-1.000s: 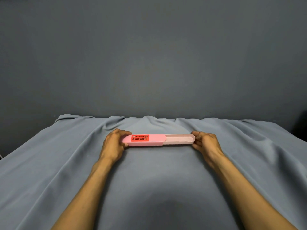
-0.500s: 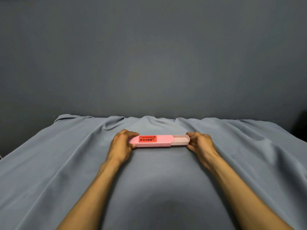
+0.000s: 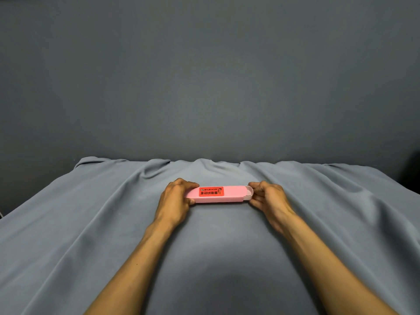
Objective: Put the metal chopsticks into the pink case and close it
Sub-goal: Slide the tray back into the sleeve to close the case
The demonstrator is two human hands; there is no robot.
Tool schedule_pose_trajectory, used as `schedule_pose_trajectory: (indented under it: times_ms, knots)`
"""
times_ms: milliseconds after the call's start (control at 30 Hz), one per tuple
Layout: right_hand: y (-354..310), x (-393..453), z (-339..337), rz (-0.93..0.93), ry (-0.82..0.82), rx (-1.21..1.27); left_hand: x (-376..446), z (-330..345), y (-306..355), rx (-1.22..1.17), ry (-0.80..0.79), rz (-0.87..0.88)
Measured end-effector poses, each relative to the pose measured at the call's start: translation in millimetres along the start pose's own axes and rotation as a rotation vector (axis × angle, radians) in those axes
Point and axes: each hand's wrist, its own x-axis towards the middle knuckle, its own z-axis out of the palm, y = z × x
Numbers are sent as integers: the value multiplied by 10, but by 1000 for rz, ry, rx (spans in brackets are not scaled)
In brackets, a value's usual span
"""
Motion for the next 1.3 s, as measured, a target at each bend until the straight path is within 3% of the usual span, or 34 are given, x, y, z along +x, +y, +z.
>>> schedule_pose_trajectory:
  times_ms: [833, 1167, 1300]
  knots:
    - [51, -51, 70, 4, 49, -97, -48, 108, 107, 52, 23, 18]
    - [208, 59, -93, -194, -89, -380, -23, 82, 69, 49, -37, 30]
    - [202, 49, -121, -296, -68, -569, -19, 51, 52, 40, -111, 41]
